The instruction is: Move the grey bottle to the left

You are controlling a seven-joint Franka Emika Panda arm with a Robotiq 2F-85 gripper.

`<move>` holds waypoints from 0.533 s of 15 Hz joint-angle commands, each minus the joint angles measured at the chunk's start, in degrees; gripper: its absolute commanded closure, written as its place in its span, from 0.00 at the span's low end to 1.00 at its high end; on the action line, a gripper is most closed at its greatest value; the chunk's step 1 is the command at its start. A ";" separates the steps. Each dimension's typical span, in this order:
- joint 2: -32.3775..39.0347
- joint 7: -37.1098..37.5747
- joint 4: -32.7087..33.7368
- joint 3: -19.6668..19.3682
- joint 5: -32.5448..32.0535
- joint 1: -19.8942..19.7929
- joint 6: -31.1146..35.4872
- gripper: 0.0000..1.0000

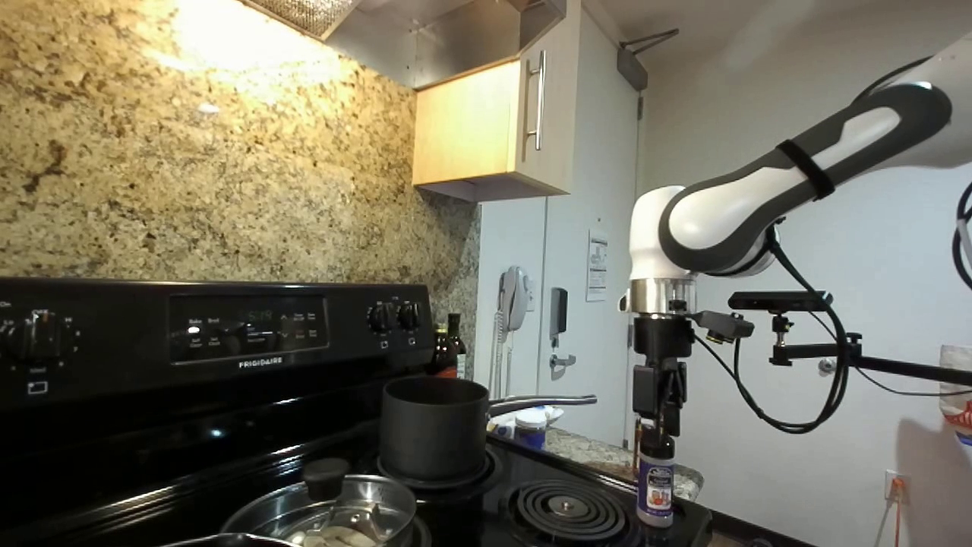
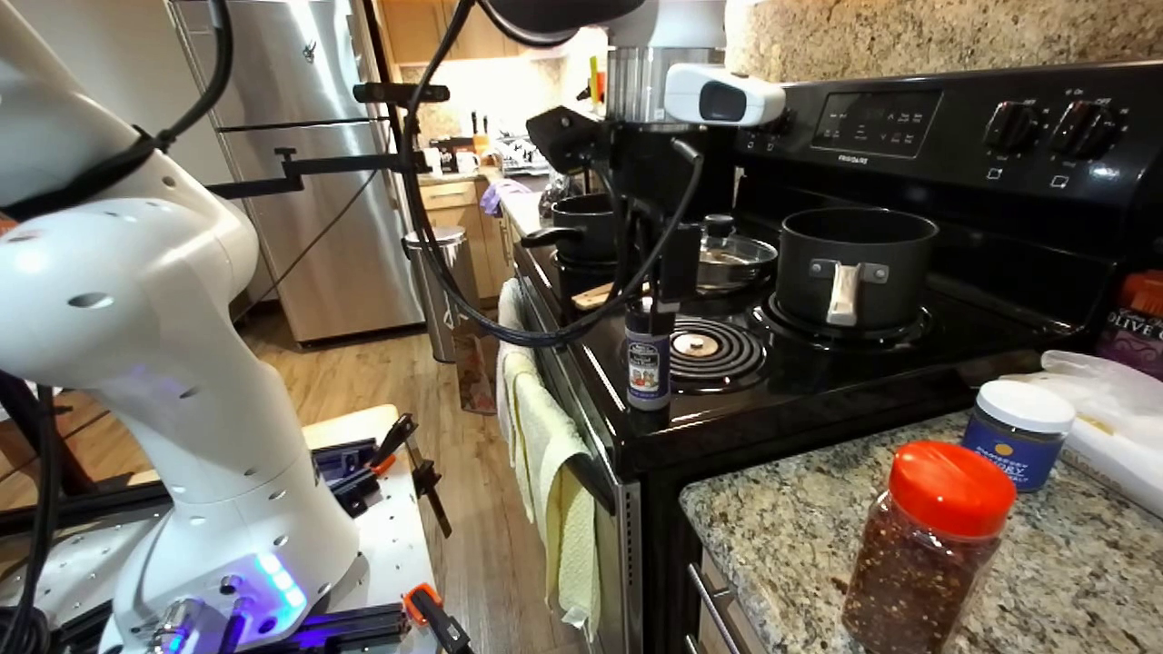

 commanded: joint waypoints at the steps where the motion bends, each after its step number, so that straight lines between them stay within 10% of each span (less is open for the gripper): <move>1: -0.67 0.69 -1.22 0.09 1.53 -0.33 0.40 0.40; 8: -0.40 0.54 -1.15 0.18 1.55 -0.30 0.16 0.76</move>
